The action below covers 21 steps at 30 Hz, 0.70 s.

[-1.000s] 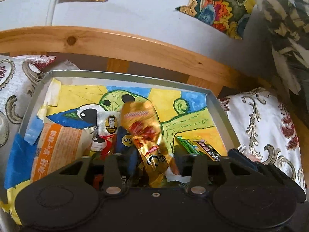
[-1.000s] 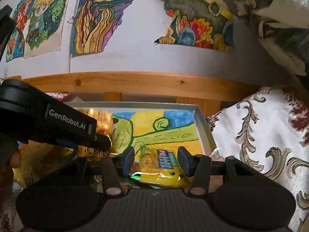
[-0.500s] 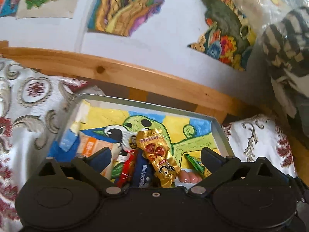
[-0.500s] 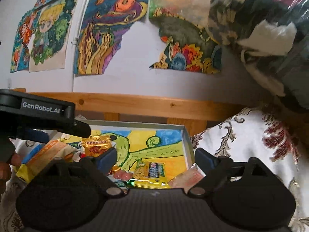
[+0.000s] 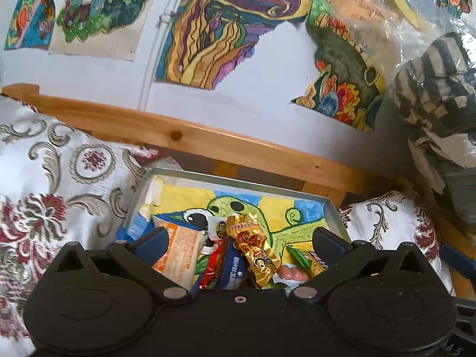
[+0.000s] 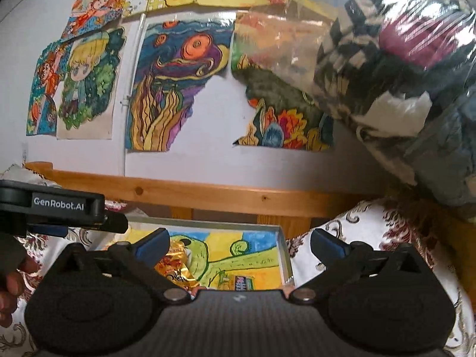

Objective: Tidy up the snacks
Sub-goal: 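Open both tools to release the snacks and lift them away from the tray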

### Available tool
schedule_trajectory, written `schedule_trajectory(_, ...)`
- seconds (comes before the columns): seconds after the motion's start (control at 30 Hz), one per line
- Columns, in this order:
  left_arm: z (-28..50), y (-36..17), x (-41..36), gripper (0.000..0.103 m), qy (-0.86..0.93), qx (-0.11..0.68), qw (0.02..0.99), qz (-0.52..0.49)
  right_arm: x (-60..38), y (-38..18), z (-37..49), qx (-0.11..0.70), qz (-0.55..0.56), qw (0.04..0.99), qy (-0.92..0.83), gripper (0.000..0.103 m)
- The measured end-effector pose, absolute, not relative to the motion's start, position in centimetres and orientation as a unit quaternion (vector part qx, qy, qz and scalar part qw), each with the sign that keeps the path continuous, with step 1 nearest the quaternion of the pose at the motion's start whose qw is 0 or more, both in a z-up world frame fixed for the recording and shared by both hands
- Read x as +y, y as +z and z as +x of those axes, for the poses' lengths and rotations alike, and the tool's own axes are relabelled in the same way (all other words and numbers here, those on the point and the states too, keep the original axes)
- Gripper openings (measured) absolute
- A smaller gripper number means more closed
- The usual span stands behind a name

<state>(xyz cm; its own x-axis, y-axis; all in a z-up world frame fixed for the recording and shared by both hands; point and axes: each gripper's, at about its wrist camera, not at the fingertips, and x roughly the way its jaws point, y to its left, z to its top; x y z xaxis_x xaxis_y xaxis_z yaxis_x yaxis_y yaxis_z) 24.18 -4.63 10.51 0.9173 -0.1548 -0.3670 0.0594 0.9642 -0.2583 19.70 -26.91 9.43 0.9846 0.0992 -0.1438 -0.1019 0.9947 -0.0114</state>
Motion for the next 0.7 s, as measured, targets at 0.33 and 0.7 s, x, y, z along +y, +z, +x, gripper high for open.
schedule_trajectory(0.33,20.1,12.4,-3.6,0.102,-0.043,0.181,0.976,-0.11,-26.5,11.8,16.0,0.058,-0.009,0.997,0.051,0.103)
schedule_trajectory(0.7,15.2,13.3,-2.9,0.102,-0.032,0.171,0.98,-0.092,-25.8,13.3,11.7,0.055,-0.001,0.997,0.055,0.103)
